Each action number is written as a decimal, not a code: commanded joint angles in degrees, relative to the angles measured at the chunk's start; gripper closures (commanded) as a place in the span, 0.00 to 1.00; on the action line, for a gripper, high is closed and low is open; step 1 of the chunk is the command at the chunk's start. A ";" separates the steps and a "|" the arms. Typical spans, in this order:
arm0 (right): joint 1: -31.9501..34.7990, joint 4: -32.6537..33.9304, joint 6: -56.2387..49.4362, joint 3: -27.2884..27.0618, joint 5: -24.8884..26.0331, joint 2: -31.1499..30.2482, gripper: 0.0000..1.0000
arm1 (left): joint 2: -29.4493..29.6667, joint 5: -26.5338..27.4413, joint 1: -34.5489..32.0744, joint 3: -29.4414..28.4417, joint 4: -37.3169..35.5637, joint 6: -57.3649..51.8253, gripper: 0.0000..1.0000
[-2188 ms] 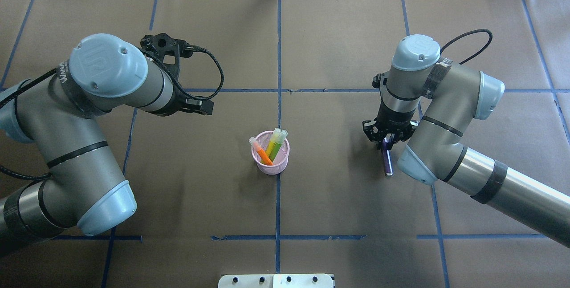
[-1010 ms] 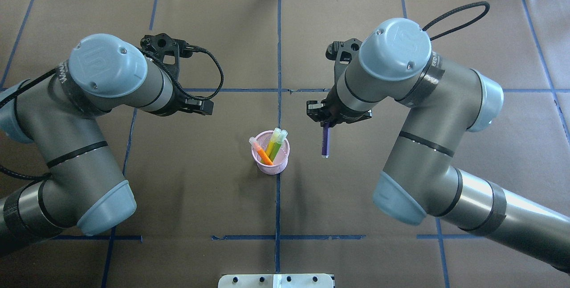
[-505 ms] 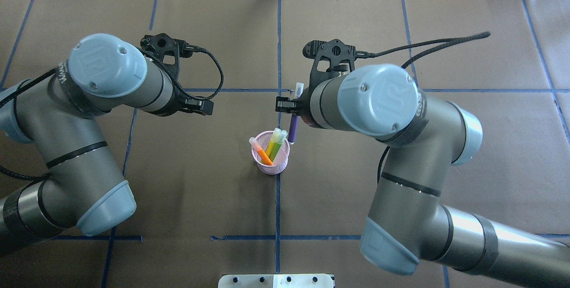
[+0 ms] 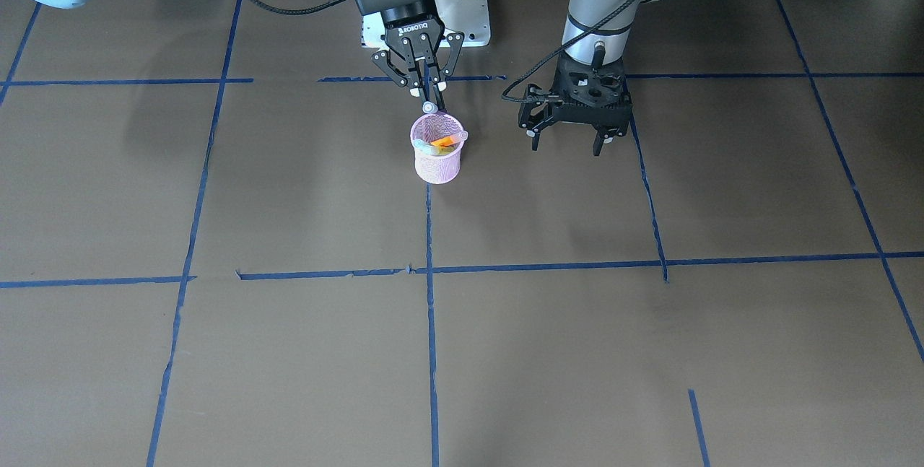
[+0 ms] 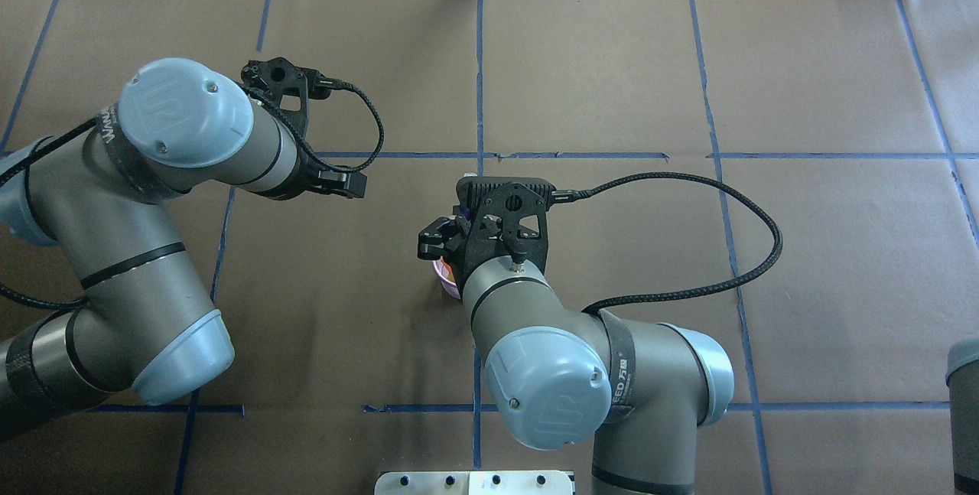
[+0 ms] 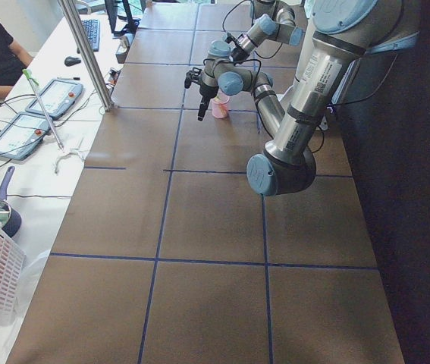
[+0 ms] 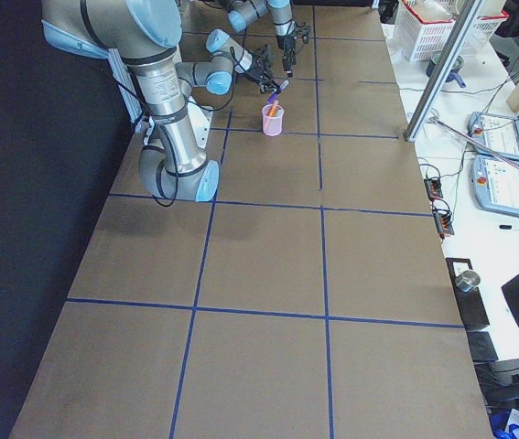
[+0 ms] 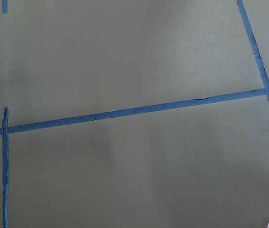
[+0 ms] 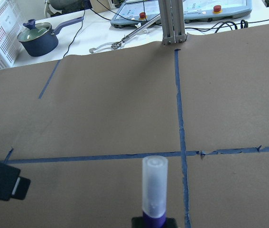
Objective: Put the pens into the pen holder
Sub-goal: 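Lower the purple marker into the cup and open the right gripper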
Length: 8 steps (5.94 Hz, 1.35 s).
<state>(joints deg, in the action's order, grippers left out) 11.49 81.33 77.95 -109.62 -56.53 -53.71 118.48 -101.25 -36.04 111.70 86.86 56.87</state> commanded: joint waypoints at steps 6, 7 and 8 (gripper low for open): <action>-1.82 -3.19 -0.78 1.78 3.97 -1.75 0.40 | 0.00 0.00 0.18 -0.34 0.06 0.00 0.01; -1.82 -3.28 -0.78 1.78 3.97 -1.75 0.39 | 0.00 0.00 0.18 -0.26 0.06 0.00 0.01; -1.04 -3.45 -2.70 0.48 3.01 -1.48 0.39 | -0.17 0.00 0.00 -0.43 0.06 -0.96 0.01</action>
<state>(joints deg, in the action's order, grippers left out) 9.91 78.01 76.57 -108.23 -52.85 -55.39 118.41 -101.25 -35.91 111.36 86.92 56.56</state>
